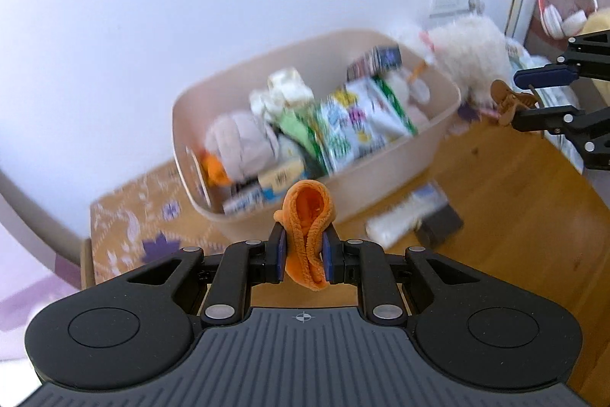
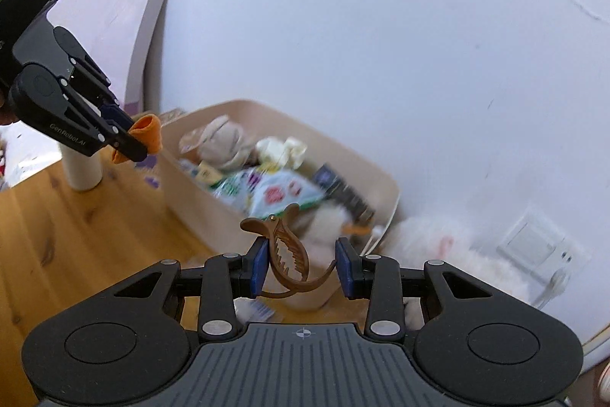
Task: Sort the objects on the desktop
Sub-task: 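Carry the claw clip and orange cup to the basket and open both tools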
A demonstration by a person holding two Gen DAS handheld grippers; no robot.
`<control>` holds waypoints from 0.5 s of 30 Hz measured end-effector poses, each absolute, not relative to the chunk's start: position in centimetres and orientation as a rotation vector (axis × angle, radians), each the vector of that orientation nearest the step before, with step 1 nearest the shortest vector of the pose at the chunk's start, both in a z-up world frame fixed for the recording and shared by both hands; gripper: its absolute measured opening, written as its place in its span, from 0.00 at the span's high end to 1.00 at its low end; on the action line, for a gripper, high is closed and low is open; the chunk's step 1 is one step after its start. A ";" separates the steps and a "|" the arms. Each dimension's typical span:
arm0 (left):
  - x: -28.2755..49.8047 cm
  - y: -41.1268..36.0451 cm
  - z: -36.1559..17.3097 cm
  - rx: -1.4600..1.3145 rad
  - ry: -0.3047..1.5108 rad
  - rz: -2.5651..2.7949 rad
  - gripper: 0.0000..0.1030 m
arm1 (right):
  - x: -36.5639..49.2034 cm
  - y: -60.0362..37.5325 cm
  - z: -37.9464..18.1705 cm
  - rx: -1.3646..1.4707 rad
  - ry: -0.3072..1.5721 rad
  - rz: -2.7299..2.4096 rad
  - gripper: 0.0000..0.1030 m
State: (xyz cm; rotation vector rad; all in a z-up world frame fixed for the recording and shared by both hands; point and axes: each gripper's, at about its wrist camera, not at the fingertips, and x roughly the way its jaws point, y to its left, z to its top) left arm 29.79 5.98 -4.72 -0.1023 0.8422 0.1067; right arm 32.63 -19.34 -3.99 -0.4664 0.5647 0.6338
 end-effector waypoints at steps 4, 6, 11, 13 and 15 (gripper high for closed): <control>30.9 6.7 -3.3 -0.088 0.805 0.126 0.82 | 34.8 -18.6 -2.8 -0.464 0.543 0.609 0.66; 31.6 7.3 -2.9 -0.093 0.791 0.146 0.82 | 35.8 -18.2 -2.5 -0.457 0.533 0.595 0.66; 33.5 8.9 -2.6 -0.128 0.771 0.203 0.82 | 39.0 -16.5 -2.2 -0.416 0.529 0.560 0.66; 34.1 9.4 -2.8 -0.147 0.767 0.227 0.82 | 40.2 -15.7 -2.3 -0.398 0.533 0.543 0.66; 34.8 9.9 -3.3 -0.169 0.771 0.252 0.82 | 41.4 -14.7 -2.4 -0.377 0.542 0.526 0.66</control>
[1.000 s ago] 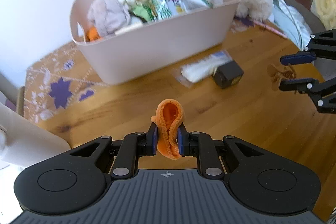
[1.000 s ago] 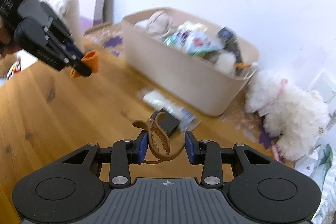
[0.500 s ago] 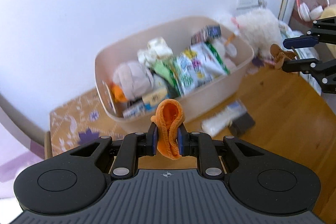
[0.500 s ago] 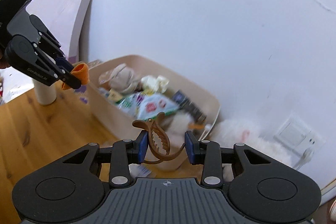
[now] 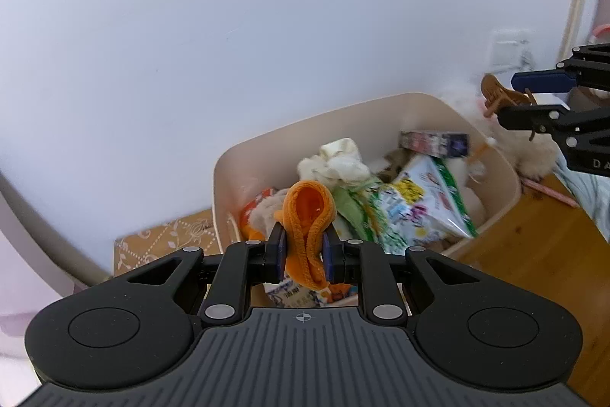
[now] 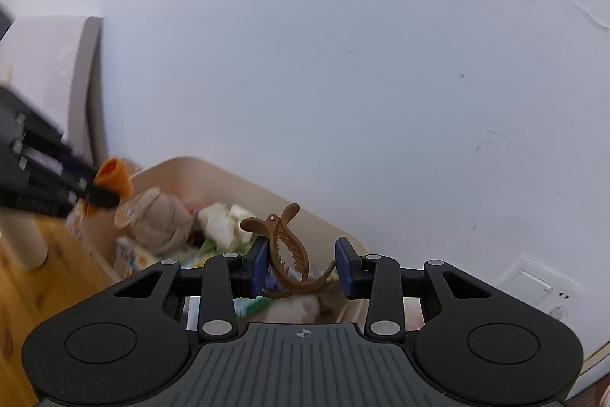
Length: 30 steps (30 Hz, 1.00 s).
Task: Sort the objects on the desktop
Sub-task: 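Carry the claw clip and orange cup to the basket and open both tools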
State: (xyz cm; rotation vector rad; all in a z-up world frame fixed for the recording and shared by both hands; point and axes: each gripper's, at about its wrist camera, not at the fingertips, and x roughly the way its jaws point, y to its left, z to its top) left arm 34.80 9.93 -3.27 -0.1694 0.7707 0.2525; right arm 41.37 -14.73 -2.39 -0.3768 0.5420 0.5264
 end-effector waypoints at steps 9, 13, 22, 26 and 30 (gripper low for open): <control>37.5 10.1 -6.3 -0.222 0.790 0.287 0.82 | 44.3 -10.4 -4.4 -0.397 0.592 0.508 0.66; 38.7 10.4 -7.5 -0.265 0.807 0.298 0.82 | 45.7 -9.2 -5.7 -0.413 0.634 0.485 0.66; 39.7 10.8 -9.5 -0.291 0.840 0.305 0.82 | 46.8 -7.6 -8.2 -0.472 0.690 0.479 0.66; 39.8 10.6 -9.5 -0.297 0.837 0.286 0.61 | 46.9 -7.3 -8.7 -0.486 0.702 0.484 0.61; 39.4 10.1 -9.3 -0.277 0.821 0.297 0.33 | 46.8 -7.9 -8.3 -0.475 0.684 0.484 0.50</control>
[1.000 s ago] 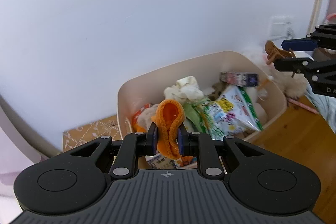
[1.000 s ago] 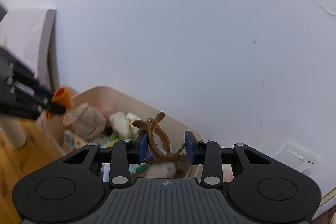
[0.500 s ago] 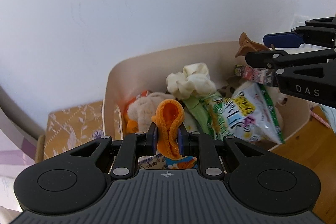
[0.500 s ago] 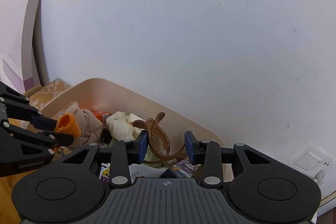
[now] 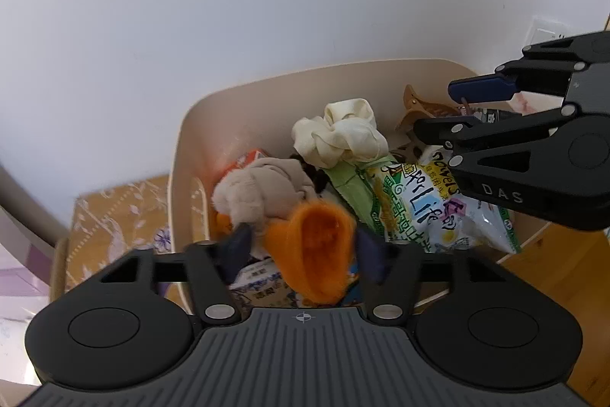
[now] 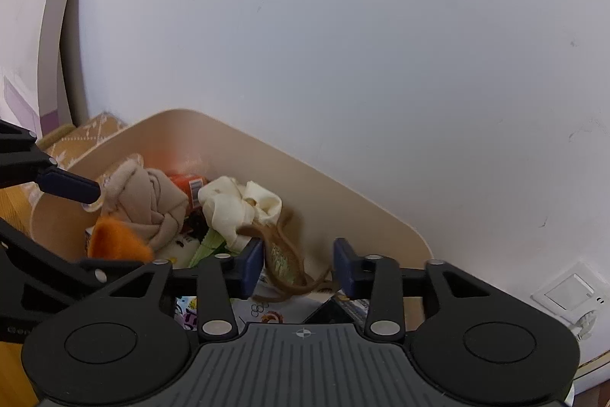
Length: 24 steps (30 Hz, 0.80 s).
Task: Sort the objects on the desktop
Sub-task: 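Carry the claw clip and orange cup to the basket and open both tools, then move both tools back toward the black box and wrapped white item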
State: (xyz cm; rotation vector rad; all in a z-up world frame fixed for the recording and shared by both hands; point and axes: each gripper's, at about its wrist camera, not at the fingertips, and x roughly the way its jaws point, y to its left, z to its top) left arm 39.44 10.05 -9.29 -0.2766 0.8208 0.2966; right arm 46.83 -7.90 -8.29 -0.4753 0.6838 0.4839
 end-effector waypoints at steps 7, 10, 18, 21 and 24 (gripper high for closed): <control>38.9 9.4 -9.5 -0.240 0.830 0.299 0.29 | 45.5 -8.4 -7.4 -0.458 0.645 0.490 0.38; 38.3 9.3 -9.3 -0.251 0.823 0.307 0.26 | 44.5 -8.8 -7.1 -0.443 0.629 0.485 0.36; 36.3 8.9 -8.2 -0.320 0.796 0.312 0.24 | 41.3 -12.6 -5.6 -0.354 0.539 0.439 0.17; 35.2 8.3 -7.7 -0.319 0.780 0.326 0.22 | 39.1 -14.6 -5.8 -0.302 0.476 0.392 0.12; 34.1 7.6 -7.7 -0.345 0.797 0.352 0.22 | 37.0 -16.5 -6.6 -0.253 0.457 0.364 0.08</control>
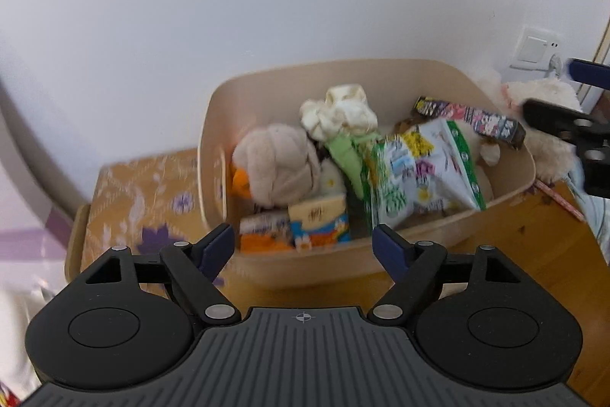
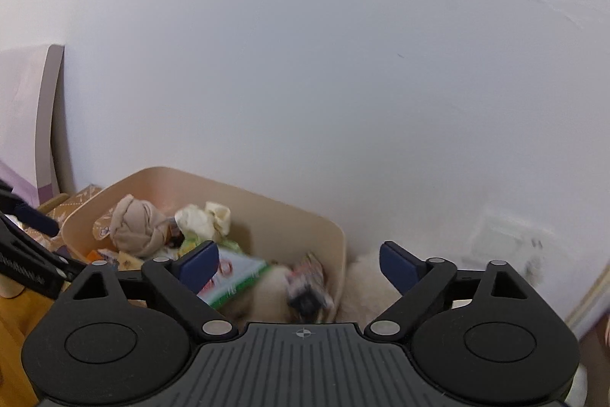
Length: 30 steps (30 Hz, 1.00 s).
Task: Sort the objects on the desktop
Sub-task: 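Move both tools back toward the black box and wrapped white item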
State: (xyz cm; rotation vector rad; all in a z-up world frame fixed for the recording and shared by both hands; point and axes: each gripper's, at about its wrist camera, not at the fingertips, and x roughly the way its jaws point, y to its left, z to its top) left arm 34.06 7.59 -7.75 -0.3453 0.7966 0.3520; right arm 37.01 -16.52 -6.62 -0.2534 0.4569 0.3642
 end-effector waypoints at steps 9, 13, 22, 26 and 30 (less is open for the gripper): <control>31.4 7.0 -10.3 -0.484 0.872 0.390 0.22 | 34.6 -18.4 -13.4 -0.297 0.618 0.267 0.07; 30.6 6.5 -11.7 -0.509 0.904 0.407 0.22 | 34.8 -17.9 -16.8 -0.322 0.695 0.223 0.10; 29.9 3.9 -15.1 -0.555 0.985 0.363 0.22 | 33.8 -15.5 -20.1 -0.419 0.751 0.241 0.12; 29.7 3.4 -15.5 -0.582 0.989 0.358 0.22 | 33.6 -14.5 -20.5 -0.396 0.754 0.269 0.12; 29.7 3.6 -15.7 -0.613 0.993 0.376 0.22 | 33.1 -13.2 -20.8 -0.424 0.747 0.325 0.12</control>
